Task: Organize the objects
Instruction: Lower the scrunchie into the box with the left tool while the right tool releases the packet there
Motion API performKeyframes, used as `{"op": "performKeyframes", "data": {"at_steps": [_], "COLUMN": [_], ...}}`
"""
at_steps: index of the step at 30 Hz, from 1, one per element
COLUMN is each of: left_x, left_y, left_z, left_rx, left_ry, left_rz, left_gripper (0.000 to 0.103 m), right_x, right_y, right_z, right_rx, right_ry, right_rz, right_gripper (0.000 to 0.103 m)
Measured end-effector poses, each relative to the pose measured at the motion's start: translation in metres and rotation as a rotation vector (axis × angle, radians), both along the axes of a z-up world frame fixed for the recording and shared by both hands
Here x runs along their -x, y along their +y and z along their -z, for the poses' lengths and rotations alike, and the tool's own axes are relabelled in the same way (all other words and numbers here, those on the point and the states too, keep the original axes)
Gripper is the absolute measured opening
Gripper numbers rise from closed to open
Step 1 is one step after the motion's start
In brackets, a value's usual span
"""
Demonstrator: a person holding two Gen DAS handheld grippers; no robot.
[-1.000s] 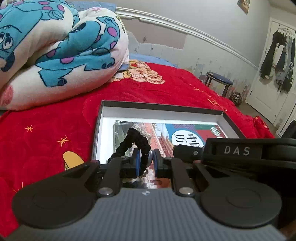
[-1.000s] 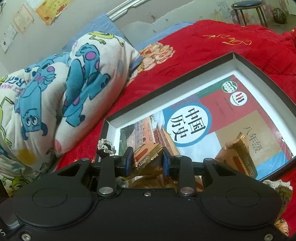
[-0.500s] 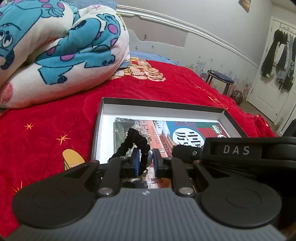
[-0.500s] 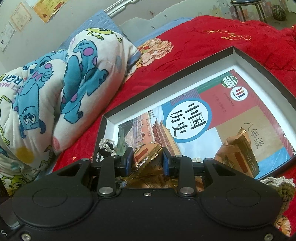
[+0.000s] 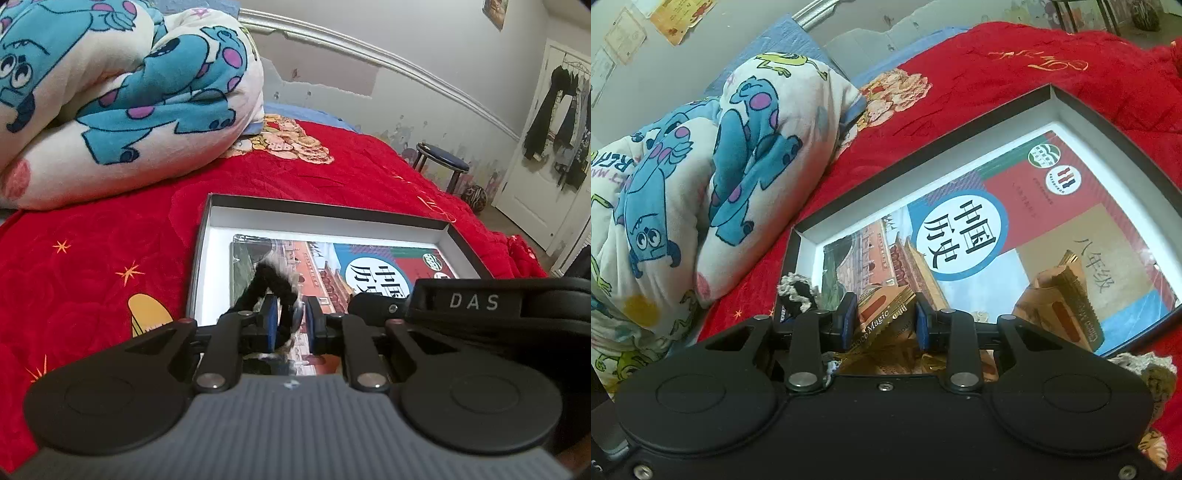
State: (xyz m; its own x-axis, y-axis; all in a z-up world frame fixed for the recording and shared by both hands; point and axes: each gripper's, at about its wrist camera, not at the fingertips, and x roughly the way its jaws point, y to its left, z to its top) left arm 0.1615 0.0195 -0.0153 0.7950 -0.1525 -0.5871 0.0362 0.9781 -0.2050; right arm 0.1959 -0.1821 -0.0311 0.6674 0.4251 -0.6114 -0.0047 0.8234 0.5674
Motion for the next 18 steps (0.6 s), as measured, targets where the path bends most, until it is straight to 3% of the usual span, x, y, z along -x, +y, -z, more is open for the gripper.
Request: {"op": "performKeyframes", "data": {"at_steps": [7, 10, 16, 18], "left_x": [-0.001, -0.003, 0.000, 0.004], "left_y": [-0.001, -0.001, -0.004, -0.001], "left_z": [0.000, 0.001, -0.002, -0.003], "left_rx": [0.001, -0.003, -0.046, -0.047], "left_ry": [0.033, 0.059, 0.086, 0.093], "left_rz": [0.006, 0.004, 0.024, 0.005], "left_gripper": [0.024, 0.036, 0.045, 0.052], "right_x": [-0.001, -0.001, 0.002, 0.003], "right_y": [0.003, 0.006, 0.011, 0.011], "right_z": [0.001, 0.001, 0.001, 0.001], "right_rx": [0.032, 0.050, 0.066, 0.058], "right_ry": [-0.001, -0.001, -0.002, -0.001], "right_rz": [-0.003, -0.002, -0.001, 0.006], "right_gripper": [0.031, 0.032, 0.032, 0.032]}}
